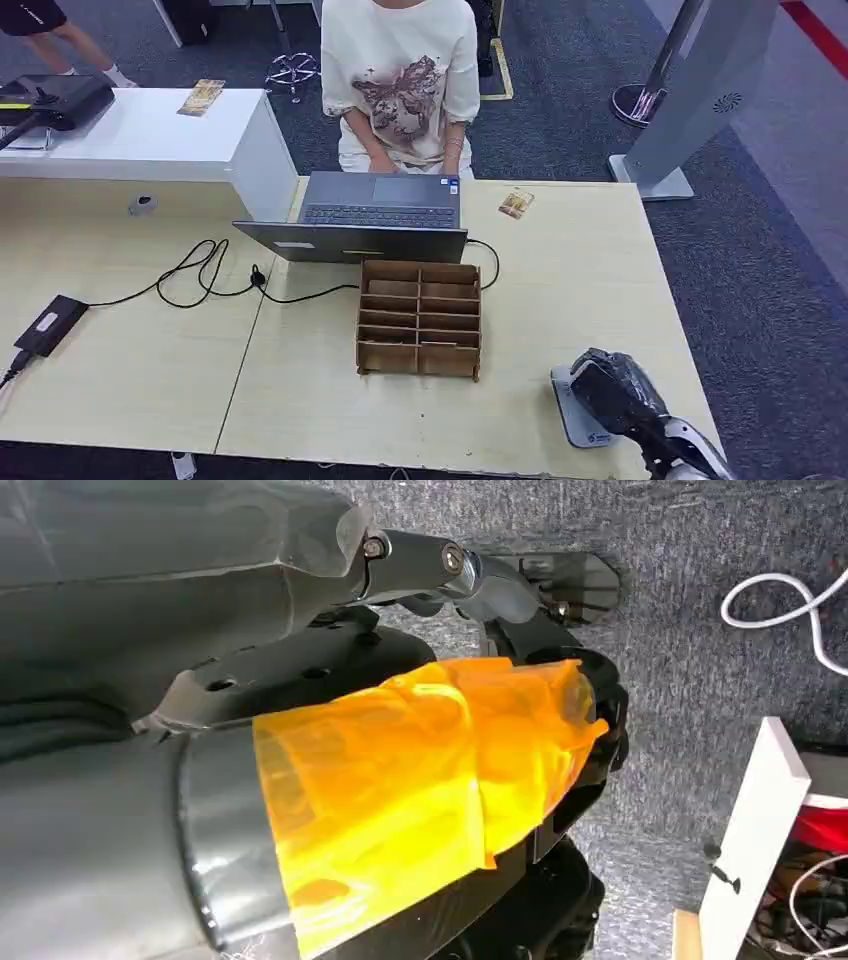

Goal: Pass the card to the sensor for recognition and then transmit it.

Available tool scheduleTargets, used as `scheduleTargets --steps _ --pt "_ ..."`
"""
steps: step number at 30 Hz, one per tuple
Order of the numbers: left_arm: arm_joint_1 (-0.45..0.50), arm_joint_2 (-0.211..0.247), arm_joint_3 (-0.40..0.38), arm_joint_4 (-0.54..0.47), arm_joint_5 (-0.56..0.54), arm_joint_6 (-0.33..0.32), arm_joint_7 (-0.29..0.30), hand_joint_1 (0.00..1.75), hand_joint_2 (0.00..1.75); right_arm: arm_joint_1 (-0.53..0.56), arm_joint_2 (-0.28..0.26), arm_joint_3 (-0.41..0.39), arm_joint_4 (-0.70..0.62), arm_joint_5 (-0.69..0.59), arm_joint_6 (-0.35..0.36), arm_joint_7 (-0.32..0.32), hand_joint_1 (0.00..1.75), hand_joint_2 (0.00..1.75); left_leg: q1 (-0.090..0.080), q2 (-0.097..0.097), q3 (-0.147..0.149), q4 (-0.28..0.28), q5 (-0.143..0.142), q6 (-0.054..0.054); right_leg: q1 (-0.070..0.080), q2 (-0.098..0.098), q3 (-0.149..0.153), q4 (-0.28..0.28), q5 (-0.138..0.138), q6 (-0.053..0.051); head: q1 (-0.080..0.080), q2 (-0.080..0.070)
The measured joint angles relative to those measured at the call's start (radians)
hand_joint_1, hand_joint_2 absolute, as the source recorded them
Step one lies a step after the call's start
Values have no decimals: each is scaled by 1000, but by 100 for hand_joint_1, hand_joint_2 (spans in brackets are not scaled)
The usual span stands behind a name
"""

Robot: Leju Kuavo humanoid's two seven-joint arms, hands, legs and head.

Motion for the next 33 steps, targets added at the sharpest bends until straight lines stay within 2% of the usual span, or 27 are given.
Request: scheduleTargets --steps 6,12,21,26,33 --pt "1 0 7 0 0 6 -6 0 0 5 75 -8 -48 56 -93 -55 175 175 0 0 0 0 0 0 0 0 0 0 0 0 0 0" --pt "2 0 8 0 -2 7 -7 0 0 35 116 -64 -95 48 -116 -98 175 175 0 1 0 0 0 0 0 1 -1 0 0 0 0 0" --pt "4 0 9 0 -2 11 -9 0 0 92 139 -177 -129 37 -138 -160 175 175 0 -1 -1 1 0 0 0 -1 0 0 0 0 0 0" --pt "6 0 13 0 -2 16 -8 0 0 130 163 -231 -135 150 -187 -188 175 175 0 0 -1 1 0 0 0 0 -1 0 0 0 0 0" --pt "6 0 15 0 -3 20 -8 0 0 182 195 -271 -146 239 -243 -219 175 175 0 0 -1 1 0 0 0 0 -1 0 0 0 1 0"
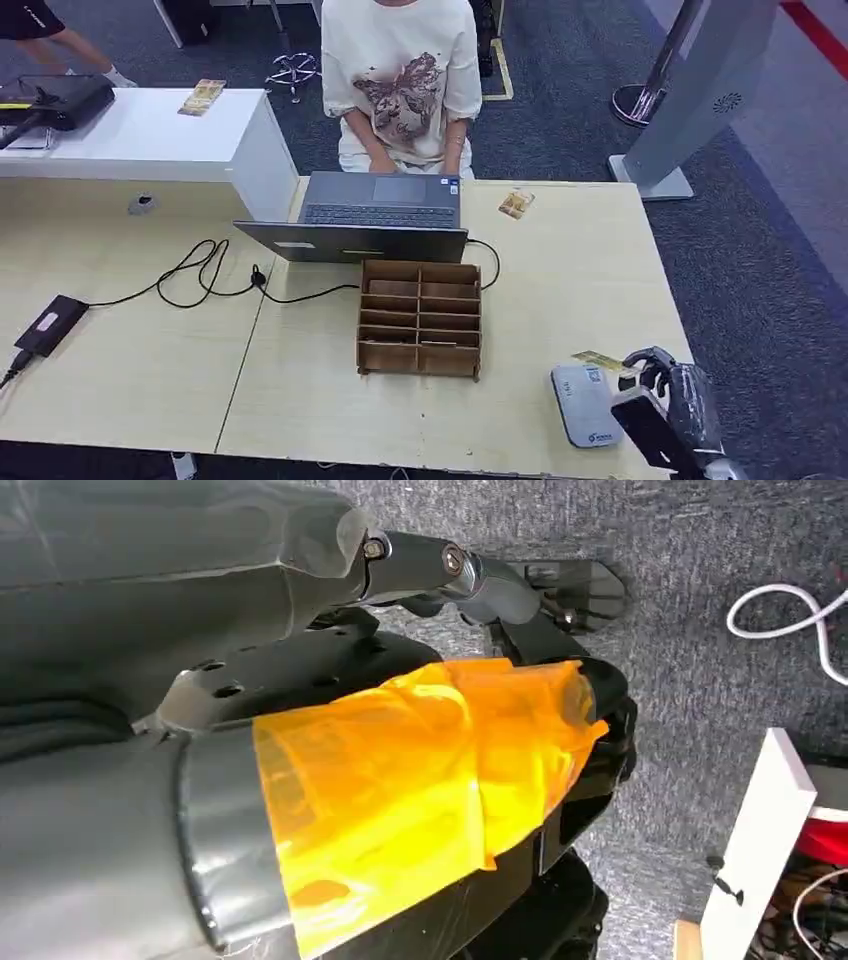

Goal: Pass the card to the sensor for recognition and then transmit it.

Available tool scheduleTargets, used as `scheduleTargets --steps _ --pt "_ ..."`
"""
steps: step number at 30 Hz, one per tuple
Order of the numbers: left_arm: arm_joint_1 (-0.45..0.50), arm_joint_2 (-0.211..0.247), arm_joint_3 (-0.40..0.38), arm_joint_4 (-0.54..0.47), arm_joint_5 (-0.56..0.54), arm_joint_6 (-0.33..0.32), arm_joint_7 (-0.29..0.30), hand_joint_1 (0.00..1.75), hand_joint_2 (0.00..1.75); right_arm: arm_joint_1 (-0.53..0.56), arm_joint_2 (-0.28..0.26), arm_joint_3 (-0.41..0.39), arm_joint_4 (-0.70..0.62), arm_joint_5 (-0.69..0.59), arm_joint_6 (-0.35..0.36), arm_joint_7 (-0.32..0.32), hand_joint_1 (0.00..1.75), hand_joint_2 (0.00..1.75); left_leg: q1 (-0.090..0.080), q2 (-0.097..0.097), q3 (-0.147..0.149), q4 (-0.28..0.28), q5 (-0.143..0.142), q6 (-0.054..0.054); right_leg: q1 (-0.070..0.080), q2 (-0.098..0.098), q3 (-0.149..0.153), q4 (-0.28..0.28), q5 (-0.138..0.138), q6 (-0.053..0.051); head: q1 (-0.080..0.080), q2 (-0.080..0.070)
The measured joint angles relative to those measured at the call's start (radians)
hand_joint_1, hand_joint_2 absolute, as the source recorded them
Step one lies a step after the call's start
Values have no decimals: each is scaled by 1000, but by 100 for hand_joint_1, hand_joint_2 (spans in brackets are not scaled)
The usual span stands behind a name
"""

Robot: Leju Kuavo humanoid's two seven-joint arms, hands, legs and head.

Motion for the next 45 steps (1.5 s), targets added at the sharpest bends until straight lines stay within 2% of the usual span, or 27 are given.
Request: scheduleTargets --steps 3,9,18,34,45 --pt "0 0 0 0 -5 2 0 0 0 8 18 0 0 116 -84 -2 175 175 0 1 0 0 0 0 0 1 0 0 0 0 -1 0" --pt "-1 0 0 0 -13 5 2 0 0 31 35 0 1 304 -240 37 175 175 0 1 0 0 0 0 0 2 0 0 0 0 0 0" --pt "-2 0 0 0 -23 7 9 0 0 58 36 29 29 436 -358 104 175 175 0 1 0 0 0 0 0 2 0 0 0 0 0 0" --pt "-2 0 0 1 -38 6 9 0 0 57 33 114 129 499 -429 171 175 175 0 1 0 0 0 0 0 1 0 0 0 0 0 0" --pt "-3 0 0 1 -43 6 10 0 0 56 25 129 213 531 -451 201 175 175 0 1 0 0 0 0 0 1 0 0 0 0 -1 0"
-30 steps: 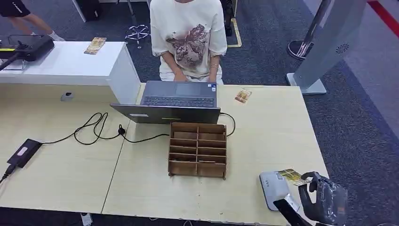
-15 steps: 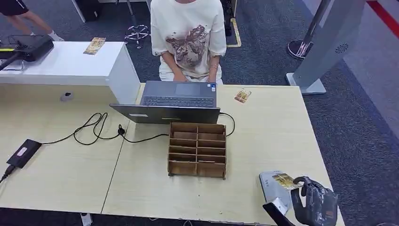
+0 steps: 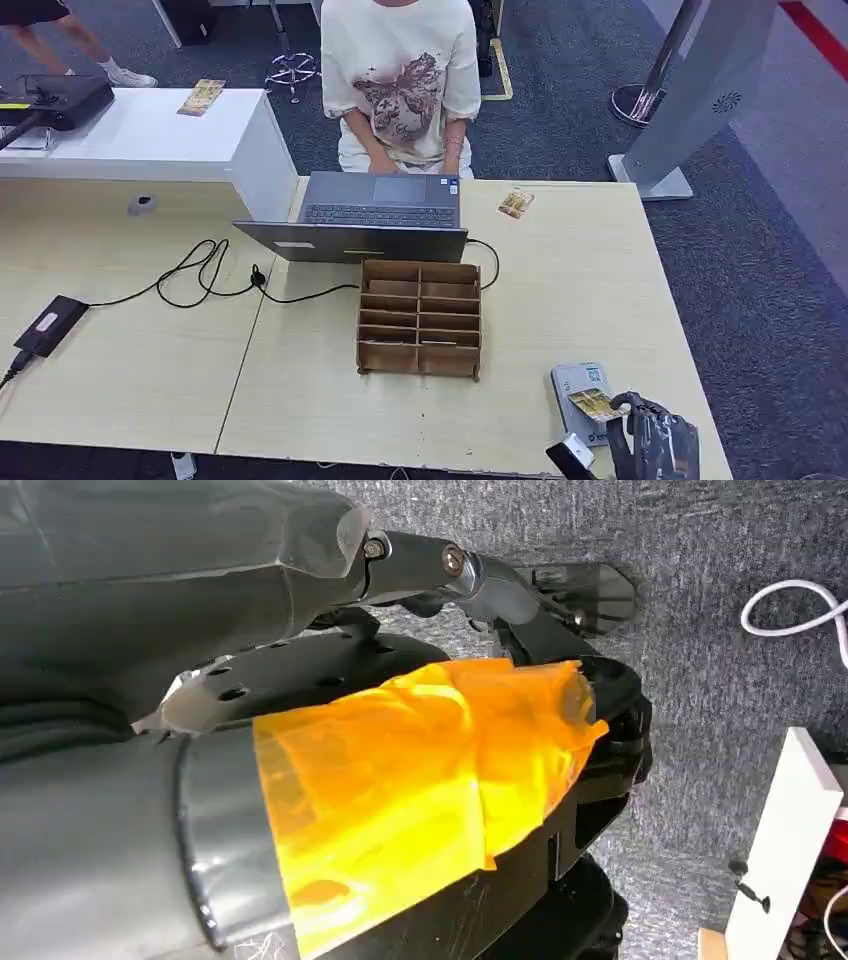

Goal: Pass the card to the sensor for recognition and then transmit it.

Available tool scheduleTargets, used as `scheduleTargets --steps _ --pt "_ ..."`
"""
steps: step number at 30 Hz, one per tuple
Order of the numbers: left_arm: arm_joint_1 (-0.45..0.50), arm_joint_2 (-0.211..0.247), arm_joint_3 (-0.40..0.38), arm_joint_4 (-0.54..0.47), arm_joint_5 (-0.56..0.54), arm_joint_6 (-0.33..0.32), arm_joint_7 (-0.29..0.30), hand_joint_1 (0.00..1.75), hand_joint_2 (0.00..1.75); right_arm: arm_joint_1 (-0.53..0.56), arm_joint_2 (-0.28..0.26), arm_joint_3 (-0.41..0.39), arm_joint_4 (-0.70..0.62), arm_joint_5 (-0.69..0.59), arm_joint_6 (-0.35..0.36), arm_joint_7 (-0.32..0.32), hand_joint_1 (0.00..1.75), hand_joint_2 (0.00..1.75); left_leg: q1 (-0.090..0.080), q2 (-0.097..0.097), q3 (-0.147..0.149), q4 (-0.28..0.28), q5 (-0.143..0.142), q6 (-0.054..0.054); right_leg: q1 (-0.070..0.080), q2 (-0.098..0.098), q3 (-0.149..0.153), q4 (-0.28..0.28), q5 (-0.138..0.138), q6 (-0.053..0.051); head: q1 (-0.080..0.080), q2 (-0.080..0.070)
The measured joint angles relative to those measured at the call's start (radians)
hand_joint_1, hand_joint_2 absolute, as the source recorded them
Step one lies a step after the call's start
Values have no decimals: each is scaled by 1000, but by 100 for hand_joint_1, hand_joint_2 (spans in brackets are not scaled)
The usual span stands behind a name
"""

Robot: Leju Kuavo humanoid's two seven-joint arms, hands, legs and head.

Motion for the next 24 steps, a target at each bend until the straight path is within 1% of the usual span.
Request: scheduleTargets --steps 3,11,20,22,24 --pt "0 0 0 0 -2 0 2 0 0 0 0 0 14 20 -3 1 175 175 0 0 0 0 0 0 0 0 0 0 0 0 0 0" --pt "0 0 0 0 -2 0 6 0 0 0 0 -2 51 3 -6 -18 175 175 0 0 0 0 0 0 0 0 0 0 0 0 0 0" --pt "0 2 0 0 -3 0 5 0 0 0 -6 -4 69 0 -9 -17 175 175 0 0 0 0 0 0 0 0 0 0 0 0 0 0" --pt "0 2 0 0 -3 0 4 0 0 0 -11 -5 69 -16 -8 -17 175 175 0 0 0 0 0 0 0 0 0 0 0 0 0 0" --pt "0 3 0 0 -3 0 2 0 0 0 -16 -5 66 -60 -5 -22 175 175 0 0 0 0 0 0 0 0 1 0 0 0 0 0"
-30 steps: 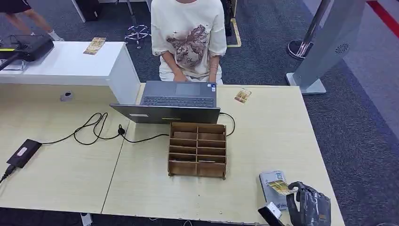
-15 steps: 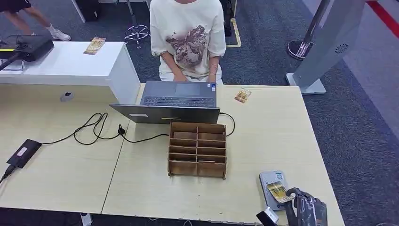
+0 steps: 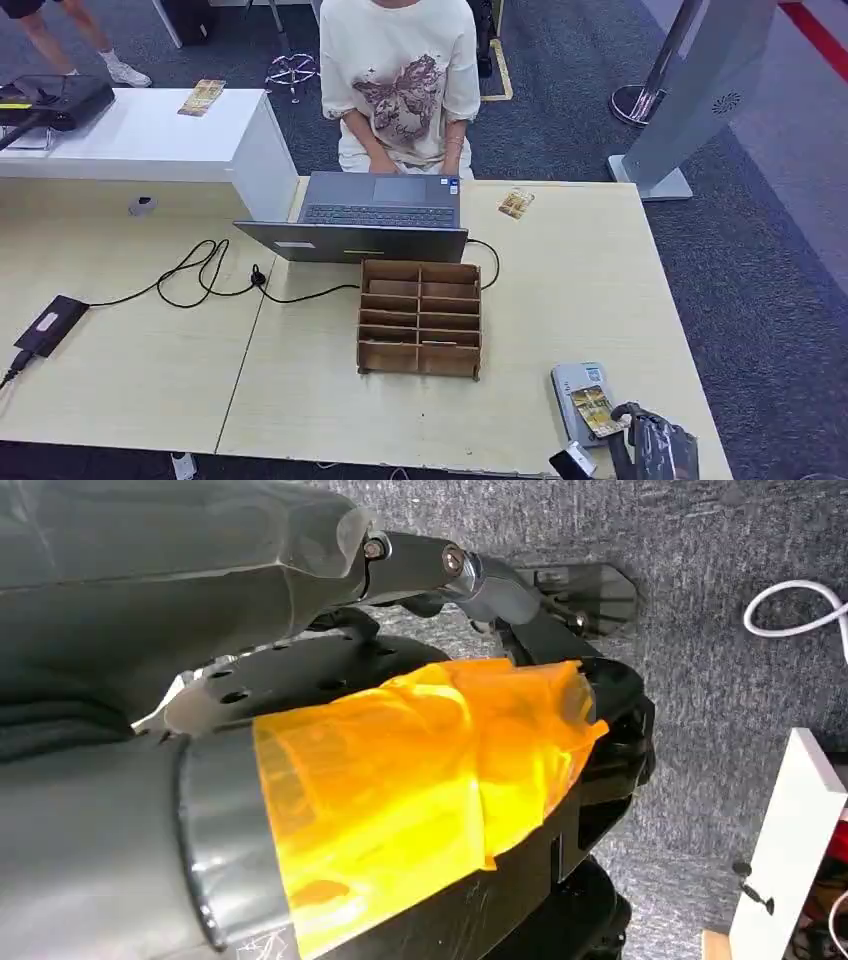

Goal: Pass the card to the sensor for recognition and then transmit it.

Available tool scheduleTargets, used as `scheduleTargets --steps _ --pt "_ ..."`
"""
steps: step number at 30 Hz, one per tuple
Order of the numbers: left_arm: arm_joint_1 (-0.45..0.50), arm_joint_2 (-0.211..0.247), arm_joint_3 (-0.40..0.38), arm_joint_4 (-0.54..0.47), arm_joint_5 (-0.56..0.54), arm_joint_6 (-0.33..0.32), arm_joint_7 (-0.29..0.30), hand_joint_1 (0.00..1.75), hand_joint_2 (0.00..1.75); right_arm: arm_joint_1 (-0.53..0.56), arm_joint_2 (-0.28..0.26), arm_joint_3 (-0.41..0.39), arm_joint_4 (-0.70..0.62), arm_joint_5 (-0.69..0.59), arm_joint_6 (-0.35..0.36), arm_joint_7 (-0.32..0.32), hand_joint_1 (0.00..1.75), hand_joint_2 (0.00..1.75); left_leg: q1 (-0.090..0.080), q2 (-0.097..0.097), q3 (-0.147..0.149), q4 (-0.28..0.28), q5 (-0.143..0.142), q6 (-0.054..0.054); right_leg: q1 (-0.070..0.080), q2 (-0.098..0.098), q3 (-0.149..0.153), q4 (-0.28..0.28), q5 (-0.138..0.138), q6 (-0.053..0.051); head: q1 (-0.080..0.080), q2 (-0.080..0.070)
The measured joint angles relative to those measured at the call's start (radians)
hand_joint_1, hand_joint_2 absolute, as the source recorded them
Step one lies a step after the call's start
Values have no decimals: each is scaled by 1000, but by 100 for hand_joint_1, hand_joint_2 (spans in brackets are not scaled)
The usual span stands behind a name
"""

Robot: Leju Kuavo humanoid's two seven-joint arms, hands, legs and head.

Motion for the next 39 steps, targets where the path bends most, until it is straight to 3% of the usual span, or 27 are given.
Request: scheduleTargets --steps 5,8,9,14,18,21,24,29,34,39 --pt "0 1 0 0 0 -3 -6 0 0 -4 -8 -6 -52 -182 73 -52 175 175 0 0 0 0 0 0 0 0 0 0 0 0 0 0" --pt "0 1 0 0 1 -6 -11 0 0 -8 -8 -22 -98 -324 191 -87 175 175 0 0 0 0 0 0 0 0 1 0 0 0 0 0" --pt "0 1 0 0 2 -8 -12 0 0 -11 -8 -35 -125 -392 261 -103 175 175 0 0 0 0 0 0 0 0 1 0 0 0 0 0" --pt "0 1 0 0 1 -15 -13 0 0 -44 -8 -82 -198 -573 435 -136 175 175 0 0 0 0 0 0 0 0 1 0 0 0 0 0" --pt "0 3 0 0 -4 -24 -14 0 0 -111 -26 -127 -244 -830 690 -75 175 175 0 0 0 1 0 0 0 0 1 0 1 0 0 0" --pt "0 7 0 0 -6 -29 -13 0 0 -165 -85 -141 -244 -995 875 -11 175 175 0 0 -1 2 0 0 0 0 1 0 1 0 1 0" --pt "-1 11 0 0 -8 -32 -11 0 0 -252 -147 -148 -212 -1102 965 45 175 175 0 1 -1 2 1 1 0 1 1 0 2 1 0 0" --pt "-3 16 0 0 -17 -39 -7 0 0 -458 -225 -121 -99 -1160 974 105 175 175 0 2 -2 3 2 2 0 1 0 1 4 2 0 0" --pt "-7 19 -2 0 -33 -41 -3 0 0 -709 -250 -48 36 -1179 949 150 175 175 0 2 -2 4 4 2 0 1 -1 2 4 2 0 0" --pt "-9 26 -12 0 -50 -37 6 0 0 -977 -221 48 183 -1106 816 185 175 175 0 1 -4 4 5 1 0 1 -4 7 4 2 0 0"
